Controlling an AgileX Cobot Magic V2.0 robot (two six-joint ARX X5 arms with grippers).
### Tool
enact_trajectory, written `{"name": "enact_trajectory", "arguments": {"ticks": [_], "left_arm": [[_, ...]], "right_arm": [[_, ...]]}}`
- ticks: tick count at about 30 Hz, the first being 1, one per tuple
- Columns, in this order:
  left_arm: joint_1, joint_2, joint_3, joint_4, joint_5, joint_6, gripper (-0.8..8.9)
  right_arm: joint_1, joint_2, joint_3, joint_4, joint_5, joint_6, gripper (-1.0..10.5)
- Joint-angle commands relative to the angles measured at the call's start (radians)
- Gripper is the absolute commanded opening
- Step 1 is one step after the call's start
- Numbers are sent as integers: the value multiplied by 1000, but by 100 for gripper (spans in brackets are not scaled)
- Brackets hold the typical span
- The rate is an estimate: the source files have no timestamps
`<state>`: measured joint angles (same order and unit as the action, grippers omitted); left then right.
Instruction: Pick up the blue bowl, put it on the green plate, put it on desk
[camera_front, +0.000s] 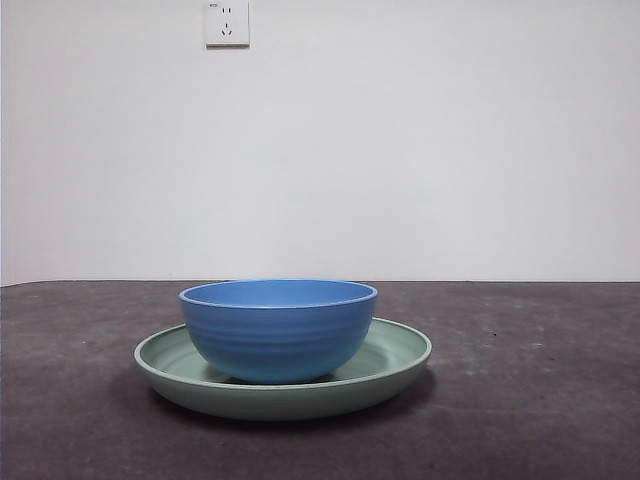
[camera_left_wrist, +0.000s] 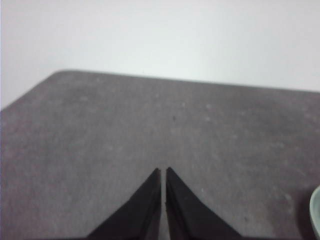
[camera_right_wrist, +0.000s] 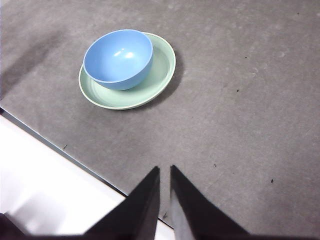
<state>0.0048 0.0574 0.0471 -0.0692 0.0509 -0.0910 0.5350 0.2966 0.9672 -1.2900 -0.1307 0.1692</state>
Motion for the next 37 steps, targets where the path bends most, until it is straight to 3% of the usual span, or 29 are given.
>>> {"name": "enact_trajectory", "arguments": {"ticks": [1,12,37], "left_arm": [[2,-8,-3,-28,-3,12,19],[1,-36,-35,-120,-4,11,19],[-8,-54,-35,-121,-63,53,19]], "right_arm": [[6,1,7,11,0,6,30],[6,1,7,11,0,6,30],[6,1,7,11,0,6,30]]}}
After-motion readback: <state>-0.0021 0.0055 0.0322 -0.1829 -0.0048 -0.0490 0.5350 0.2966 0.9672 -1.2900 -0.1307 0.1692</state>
